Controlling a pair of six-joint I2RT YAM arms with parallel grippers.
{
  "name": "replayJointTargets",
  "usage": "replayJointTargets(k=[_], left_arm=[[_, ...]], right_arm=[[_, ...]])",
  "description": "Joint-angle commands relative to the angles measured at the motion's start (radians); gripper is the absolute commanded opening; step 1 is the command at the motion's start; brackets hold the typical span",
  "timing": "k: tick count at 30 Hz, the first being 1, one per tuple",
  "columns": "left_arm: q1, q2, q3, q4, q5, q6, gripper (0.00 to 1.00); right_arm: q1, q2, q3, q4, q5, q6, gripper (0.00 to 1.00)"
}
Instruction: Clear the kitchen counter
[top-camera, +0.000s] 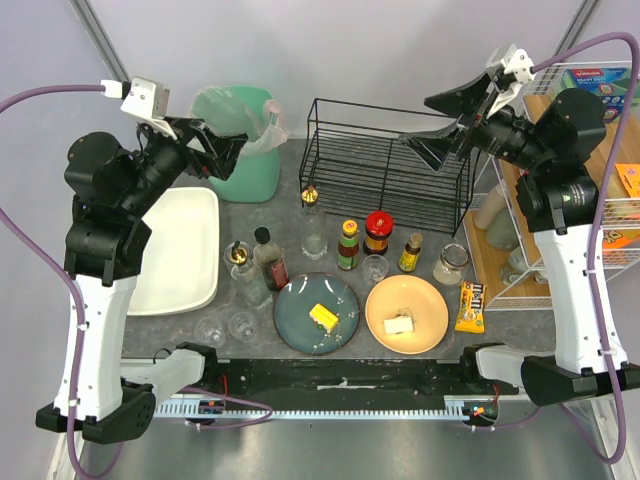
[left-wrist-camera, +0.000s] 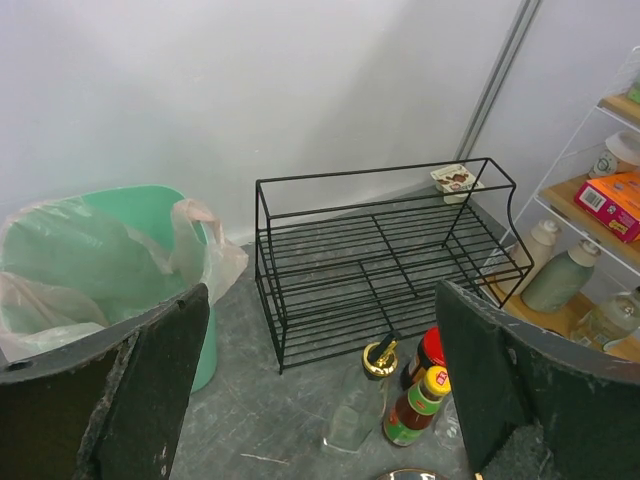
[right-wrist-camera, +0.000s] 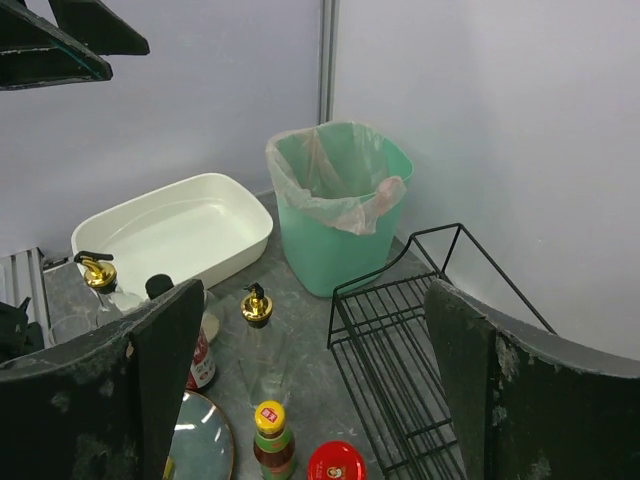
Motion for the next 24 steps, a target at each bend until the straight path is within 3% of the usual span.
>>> replayJointTargets(k=[1,7,13,24], left_arm=[[0.005,-0.012,-0.004,0.007,0.029,-0.006,0.99],[0.005,-0.044,-0.048,0.036,0.06,0.011,0.99],[0.005,-0.057,-0.051,0.044,0.01,0.006,0.99],[0.005,-0.07,-0.039,0.06,-0.009,0.008,0.99]], right_arm=[[0.002,-0.012,-0.022,0.036,-0.019,0.019,0.98],[0.092,0.01,-0.05,-0.004,0.045,-0.008,0.98],[0.32,0.056,-0.075,-0.071,0.298,-0.113,0.98],[0.563,0.137,-0.302,0.176,0.665,-0.113,0.98]])
